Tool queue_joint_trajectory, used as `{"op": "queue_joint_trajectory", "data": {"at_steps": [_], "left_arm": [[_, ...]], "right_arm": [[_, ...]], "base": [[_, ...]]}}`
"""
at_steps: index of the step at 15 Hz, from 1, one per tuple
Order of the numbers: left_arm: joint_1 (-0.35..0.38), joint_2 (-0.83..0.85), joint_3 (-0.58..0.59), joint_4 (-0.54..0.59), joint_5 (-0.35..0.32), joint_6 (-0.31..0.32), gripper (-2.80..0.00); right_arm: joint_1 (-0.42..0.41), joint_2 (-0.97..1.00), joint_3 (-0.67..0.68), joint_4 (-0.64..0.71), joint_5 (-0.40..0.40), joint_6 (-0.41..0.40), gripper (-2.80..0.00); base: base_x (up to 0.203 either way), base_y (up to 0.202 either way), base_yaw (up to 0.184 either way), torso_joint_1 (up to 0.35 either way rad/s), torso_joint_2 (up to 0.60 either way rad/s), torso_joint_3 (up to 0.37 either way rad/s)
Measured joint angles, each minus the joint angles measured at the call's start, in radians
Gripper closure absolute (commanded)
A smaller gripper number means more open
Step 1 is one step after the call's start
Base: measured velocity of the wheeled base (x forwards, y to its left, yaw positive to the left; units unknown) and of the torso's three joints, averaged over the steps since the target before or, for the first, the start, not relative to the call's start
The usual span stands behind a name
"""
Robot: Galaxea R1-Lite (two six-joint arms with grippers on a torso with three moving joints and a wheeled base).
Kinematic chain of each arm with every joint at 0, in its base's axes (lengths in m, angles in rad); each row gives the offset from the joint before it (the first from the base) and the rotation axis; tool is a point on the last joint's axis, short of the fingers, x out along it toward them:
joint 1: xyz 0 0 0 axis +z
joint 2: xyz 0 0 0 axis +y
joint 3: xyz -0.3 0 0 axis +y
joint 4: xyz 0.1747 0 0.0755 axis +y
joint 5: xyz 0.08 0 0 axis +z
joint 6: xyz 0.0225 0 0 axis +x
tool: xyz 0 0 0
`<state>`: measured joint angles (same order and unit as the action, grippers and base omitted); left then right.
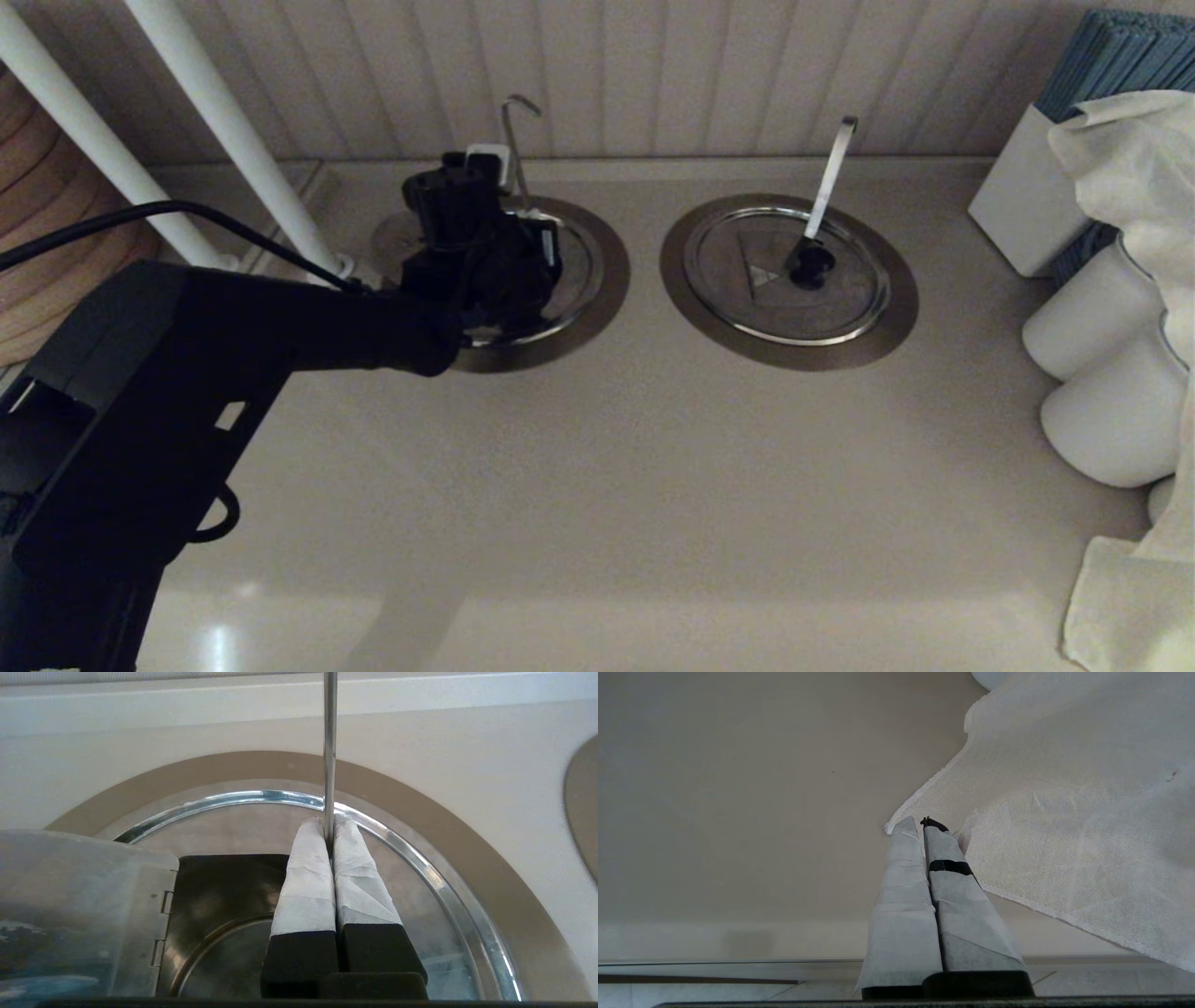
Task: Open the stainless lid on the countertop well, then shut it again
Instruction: Stir with a spoon
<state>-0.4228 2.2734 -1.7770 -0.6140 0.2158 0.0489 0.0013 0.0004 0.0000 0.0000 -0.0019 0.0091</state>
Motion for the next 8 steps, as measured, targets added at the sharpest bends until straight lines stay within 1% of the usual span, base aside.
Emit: {"op": "queue_joint_trajectory", "data": {"at_steps": [8], "left_arm": [[-0.024, 0.020, 0.005, 0.006, 0.006, 0.000, 0.00]], "right_arm": [[0.000, 0.000, 0.000, 0.000, 0.000, 0.000, 0.00]], "base": [[0.000, 0.000, 0.000, 0.000, 0.00, 0.000]]}}
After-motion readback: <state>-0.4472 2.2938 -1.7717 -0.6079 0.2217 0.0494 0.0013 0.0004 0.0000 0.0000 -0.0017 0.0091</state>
